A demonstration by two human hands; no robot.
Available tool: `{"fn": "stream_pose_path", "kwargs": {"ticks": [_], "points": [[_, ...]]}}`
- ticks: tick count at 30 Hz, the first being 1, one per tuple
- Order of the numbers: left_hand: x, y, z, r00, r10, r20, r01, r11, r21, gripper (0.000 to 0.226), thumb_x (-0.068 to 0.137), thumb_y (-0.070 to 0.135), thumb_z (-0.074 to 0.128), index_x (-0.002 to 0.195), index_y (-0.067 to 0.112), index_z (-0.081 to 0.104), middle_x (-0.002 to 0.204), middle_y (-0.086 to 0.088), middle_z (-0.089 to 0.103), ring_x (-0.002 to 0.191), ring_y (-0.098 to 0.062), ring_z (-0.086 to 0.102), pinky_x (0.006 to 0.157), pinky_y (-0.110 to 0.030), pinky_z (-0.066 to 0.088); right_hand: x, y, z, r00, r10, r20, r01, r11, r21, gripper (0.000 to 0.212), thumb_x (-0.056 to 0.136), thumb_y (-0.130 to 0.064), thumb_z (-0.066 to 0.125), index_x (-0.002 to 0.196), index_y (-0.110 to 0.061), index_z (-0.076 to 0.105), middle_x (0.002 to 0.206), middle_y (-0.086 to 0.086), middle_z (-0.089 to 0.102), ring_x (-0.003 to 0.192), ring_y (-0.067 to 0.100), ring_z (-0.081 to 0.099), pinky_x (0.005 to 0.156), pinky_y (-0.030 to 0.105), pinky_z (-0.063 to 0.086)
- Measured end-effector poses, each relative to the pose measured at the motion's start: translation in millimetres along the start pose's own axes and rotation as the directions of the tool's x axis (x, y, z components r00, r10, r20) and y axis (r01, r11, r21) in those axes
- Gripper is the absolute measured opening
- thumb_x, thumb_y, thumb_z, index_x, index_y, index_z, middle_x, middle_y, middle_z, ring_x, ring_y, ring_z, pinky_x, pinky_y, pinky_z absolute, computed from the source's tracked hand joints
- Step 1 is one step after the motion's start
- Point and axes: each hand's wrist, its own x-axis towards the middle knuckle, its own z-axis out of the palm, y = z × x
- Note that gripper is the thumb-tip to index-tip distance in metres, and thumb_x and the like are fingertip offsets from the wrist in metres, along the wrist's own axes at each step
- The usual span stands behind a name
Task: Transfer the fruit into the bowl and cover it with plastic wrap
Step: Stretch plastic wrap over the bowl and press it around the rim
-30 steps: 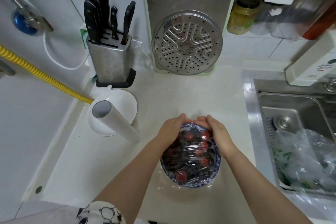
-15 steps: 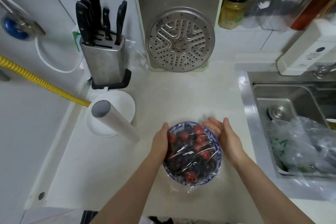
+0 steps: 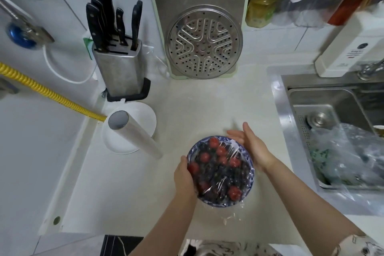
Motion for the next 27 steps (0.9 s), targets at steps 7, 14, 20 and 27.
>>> {"fn": "stream_pose_path", "kwargs": {"ticks": [7,14,20,27], "points": [[-33.1,-10.7,5.5,0.994,-0.1,0.043,0.105,0.982,-0.156,0.043,0.102,0.035,0.032,0.095,0.01,0.065,0.092,-0.006,0.069,0.086,-0.025,0.064,0.086,-0.039,0.051,-31.8,35.1,-14.2,0.997,0.007,-0.077,0.009,0.977,0.213,0.053,0.094,-0.056,0.032,0.121,-0.021,0.061,0.119,0.0,0.068,0.114,0.02,0.061,0.109,0.048,0.037],[-25.2,3.4,-8.9,0.956,0.291,-0.042,-0.26,0.904,0.338,0.035,0.091,0.022,0.039,0.057,0.016,0.043,0.064,-0.001,0.047,0.064,-0.022,0.043,0.063,-0.034,0.037,-54.5,54.3,-21.7,0.96,0.01,-0.28,0.037,0.986,0.163,0.039,0.085,-0.046,0.061,0.101,-0.012,0.071,0.099,0.004,0.074,0.099,0.022,0.067,0.103,0.047,0.044],[-0.9,28.5,30.1,0.748,0.543,0.382,-0.652,0.493,0.576,0.03,0.097,0.024,0.047,0.121,0.019,0.064,0.128,0.004,0.061,0.122,-0.013,0.052,0.112,-0.036,0.036,-58.6,53.0,-12.3,0.944,0.155,-0.291,-0.021,0.909,0.416,0.029,0.078,-0.015,0.072,0.099,0.005,0.065,0.096,0.024,0.071,0.084,0.033,0.068,0.08,0.04,0.057],[4.3,33.0,63.7,0.718,0.377,0.585,-0.685,0.233,0.69,0.029,0.096,0.033,0.051,0.118,0.023,0.068,0.124,0.006,0.066,0.117,-0.013,0.058,0.106,-0.03,0.041,-49.2,44.2,-20.0,0.913,0.175,-0.369,-0.001,0.904,0.427,0.018,0.081,-0.02,0.071,0.081,-0.003,0.065,0.089,0.028,0.069,0.072,0.025,0.062,0.062,0.024,0.054]]}}
